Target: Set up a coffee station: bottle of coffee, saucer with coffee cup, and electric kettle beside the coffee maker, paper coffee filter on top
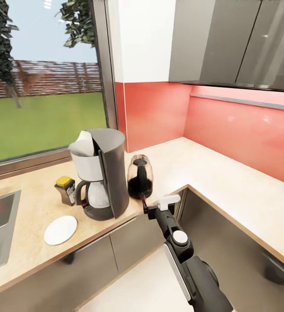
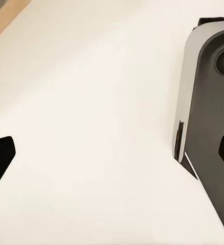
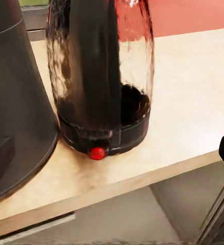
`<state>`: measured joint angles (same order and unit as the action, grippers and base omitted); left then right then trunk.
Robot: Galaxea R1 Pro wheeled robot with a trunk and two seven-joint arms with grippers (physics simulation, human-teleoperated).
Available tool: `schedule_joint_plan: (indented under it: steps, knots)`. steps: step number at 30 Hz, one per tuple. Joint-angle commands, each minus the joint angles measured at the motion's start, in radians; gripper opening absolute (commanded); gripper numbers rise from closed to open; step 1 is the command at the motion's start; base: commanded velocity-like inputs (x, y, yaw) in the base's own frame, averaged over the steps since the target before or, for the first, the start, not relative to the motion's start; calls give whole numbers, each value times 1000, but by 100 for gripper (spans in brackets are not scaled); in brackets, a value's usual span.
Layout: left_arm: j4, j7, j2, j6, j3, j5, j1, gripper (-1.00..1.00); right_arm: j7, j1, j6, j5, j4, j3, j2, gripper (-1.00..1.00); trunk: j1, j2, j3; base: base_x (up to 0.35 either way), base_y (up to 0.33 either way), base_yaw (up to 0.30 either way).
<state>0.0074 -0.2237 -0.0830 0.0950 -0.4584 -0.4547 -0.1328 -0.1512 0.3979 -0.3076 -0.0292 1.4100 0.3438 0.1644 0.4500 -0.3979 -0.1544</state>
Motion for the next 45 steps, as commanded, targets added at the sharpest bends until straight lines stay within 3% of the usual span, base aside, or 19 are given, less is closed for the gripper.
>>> schedule_joint_plan:
  steps: [1,9,17,19,20,22,23,24,27,29,31,34,38,45]
  knots:
    - [1,-2,0,3,-9,-9,-1,100,-5,1,-7,-3,1,2,0,100,0,-2,-2,-323,-75,0]
    - [-1,-3,-2,3,-8,-9,-1,100,-10,1,-7,-3,1,-1,0,100,0,-2,-2,-195,-33,0]
    - [-10,7,-1,7,-13,2,-1,100,-34,0,-8,-4,-94,-7,-6,100,0,-2,-2,-13,-2,0]
    - [-14,11,-1,13,-17,5,-1,100,-88,-1,-8,-1,-240,-15,-53,100,0,-2,-2,-1,0,0]
    - [-16,12,-1,15,-20,6,-1,100,-119,-2,-7,12,-444,-36,-82,100,0,-2,-2,0,0,0]
    - [-17,13,-1,17,-21,7,-1,100,-127,-2,-4,33,-636,-93,-92,100,0,-2,-2,0,0,0]
    - [-18,13,-1,19,-23,7,-1,100,-128,-2,16,50,-808,-173,-95,100,0,-2,-2,0,0,0]
    - [-19,13,-1,21,-23,7,-2,100,-127,-2,37,55,-882,-204,-96,100,0,-2,-2,0,0,0]
    - [-20,13,-1,48,-24,9,-3,100,-125,-2,106,58,-1051,-239,-97,100,0,-2,-2,0,0,0]
    - [-21,13,0,115,-24,19,-6,100,-123,-2,183,56,-1213,-251,-99,100,0,-2,-2,0,0,0]
    - [-21,12,0,163,-23,38,-12,100,-68,-2,265,52,-1345,-252,-118,100,0,-2,-2,0,0,0]
    - [-21,13,-1,173,-23,42,-14,100,54,-10,286,30,-1375,-251,-126,100,0,-2,-2,0,0,0]
    - [-20,12,-4,175,-21,43,-14,100,148,-17,293,-33,-1382,-253,-127,100,0,-2,-2,-54,42,25]
    - [-18,12,-3,172,-17,39,-11,100,151,-17,291,-38,-1382,-253,-130,100,0,-2,-4,-210,213,216]
